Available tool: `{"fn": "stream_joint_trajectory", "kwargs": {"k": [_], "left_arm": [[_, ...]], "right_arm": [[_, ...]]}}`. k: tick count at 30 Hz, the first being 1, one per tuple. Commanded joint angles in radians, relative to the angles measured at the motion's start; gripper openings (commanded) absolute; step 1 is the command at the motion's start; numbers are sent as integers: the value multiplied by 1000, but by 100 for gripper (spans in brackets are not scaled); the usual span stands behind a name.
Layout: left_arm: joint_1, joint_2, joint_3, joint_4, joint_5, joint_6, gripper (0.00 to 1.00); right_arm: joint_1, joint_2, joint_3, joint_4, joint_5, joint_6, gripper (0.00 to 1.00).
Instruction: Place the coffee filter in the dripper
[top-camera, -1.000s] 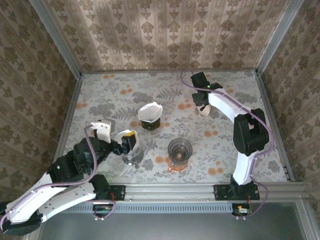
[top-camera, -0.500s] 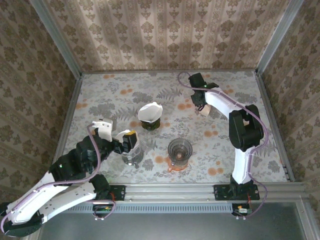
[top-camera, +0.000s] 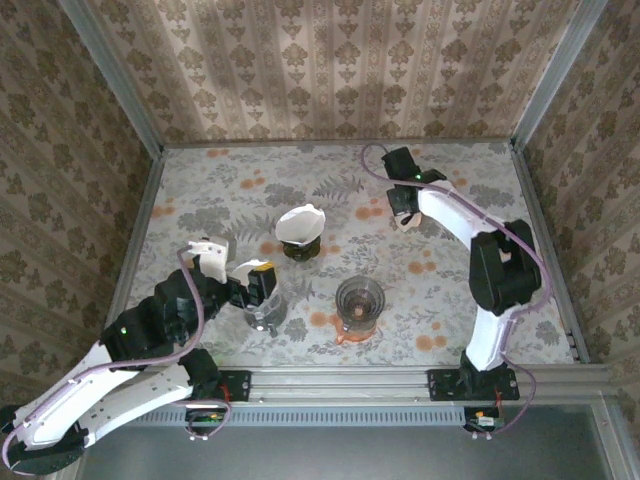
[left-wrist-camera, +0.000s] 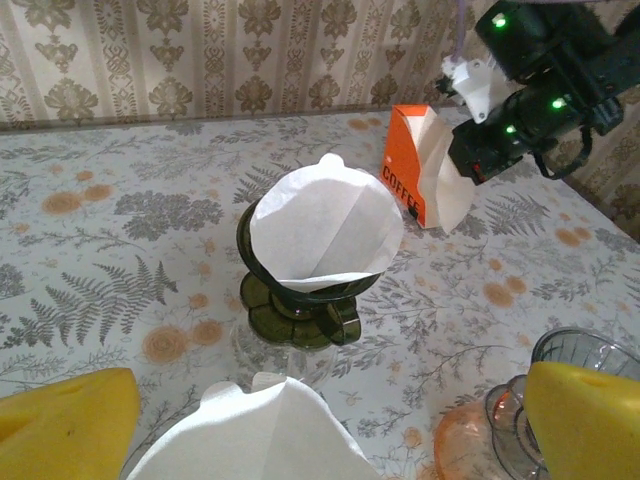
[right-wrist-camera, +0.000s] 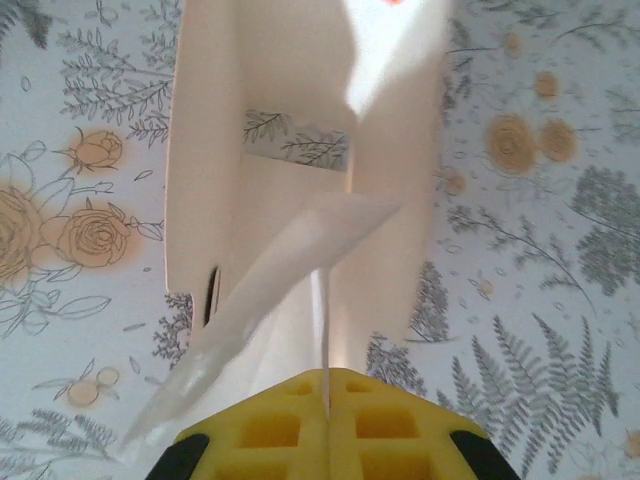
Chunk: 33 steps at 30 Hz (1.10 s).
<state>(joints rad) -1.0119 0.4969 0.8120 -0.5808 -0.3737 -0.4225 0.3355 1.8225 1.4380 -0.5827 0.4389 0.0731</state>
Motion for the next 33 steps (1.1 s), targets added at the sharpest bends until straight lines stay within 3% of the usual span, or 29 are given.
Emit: {"fn": "stream_joint_trajectory", "kwargs": {"k": [1, 7, 12, 17, 21, 28, 33], "left_arm": [[10, 8, -2, 30, 31, 3, 100], [9, -1, 2, 22, 39, 3, 100], [12, -30, -13, 33, 47, -1, 100], [11, -32, -11, 25, 44, 10, 100], [11, -36, -5, 11, 30, 18, 100], [11, -42, -32, 27, 26, 13, 100], [11, -42, -42, 29, 31, 14, 100]], "right_arm": [[30, -140, -67, -16, 49, 62, 0], [123, -390, -184, -80, 71, 136, 0], [285, -597, -212, -232, 64, 197, 0], [396, -730, -168, -398, -134, 307, 0], [434, -736, -55, -571, -317, 360, 0], [442, -619, 139, -820, -582, 386, 0], [444, -550, 171, -861, -710, 412, 0]]}}
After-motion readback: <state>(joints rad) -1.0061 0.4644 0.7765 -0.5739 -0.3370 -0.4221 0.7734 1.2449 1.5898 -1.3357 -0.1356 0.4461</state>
